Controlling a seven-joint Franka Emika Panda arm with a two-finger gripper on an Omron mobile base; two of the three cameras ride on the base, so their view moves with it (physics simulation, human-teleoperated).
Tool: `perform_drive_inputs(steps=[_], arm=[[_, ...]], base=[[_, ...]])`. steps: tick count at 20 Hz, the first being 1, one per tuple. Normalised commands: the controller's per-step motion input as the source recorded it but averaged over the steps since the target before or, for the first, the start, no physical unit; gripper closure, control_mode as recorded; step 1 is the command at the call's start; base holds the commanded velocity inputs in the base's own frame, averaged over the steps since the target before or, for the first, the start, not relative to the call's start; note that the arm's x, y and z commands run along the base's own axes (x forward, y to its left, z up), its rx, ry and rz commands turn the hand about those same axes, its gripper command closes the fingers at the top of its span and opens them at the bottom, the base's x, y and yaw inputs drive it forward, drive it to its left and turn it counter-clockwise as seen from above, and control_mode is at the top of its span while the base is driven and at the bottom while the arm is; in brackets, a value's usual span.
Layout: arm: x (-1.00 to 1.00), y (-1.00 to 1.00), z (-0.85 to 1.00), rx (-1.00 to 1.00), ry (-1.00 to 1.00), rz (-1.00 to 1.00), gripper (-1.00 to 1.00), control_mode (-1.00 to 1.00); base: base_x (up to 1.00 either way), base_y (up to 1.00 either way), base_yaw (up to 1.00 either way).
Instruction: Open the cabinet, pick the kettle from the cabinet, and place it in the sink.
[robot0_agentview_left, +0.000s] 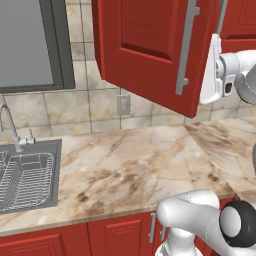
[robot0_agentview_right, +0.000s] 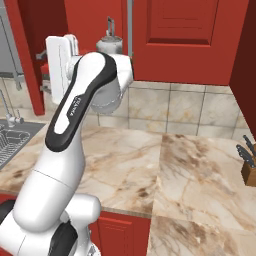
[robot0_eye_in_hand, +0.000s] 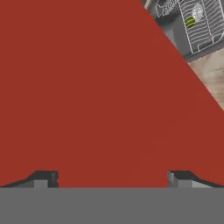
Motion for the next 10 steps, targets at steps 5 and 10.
perform_drive_inputs(steps=[5,10], arm=[[-0.13,0.55,0.0,0.0,-0.07,0.0,-1.0,-1.0],[-0.02,0.53,0.0,0.0,-0.07,0.0,-1.0,-1.0]], base=[[0.0,0.0,0.0],[0.0,0.0,0.0]])
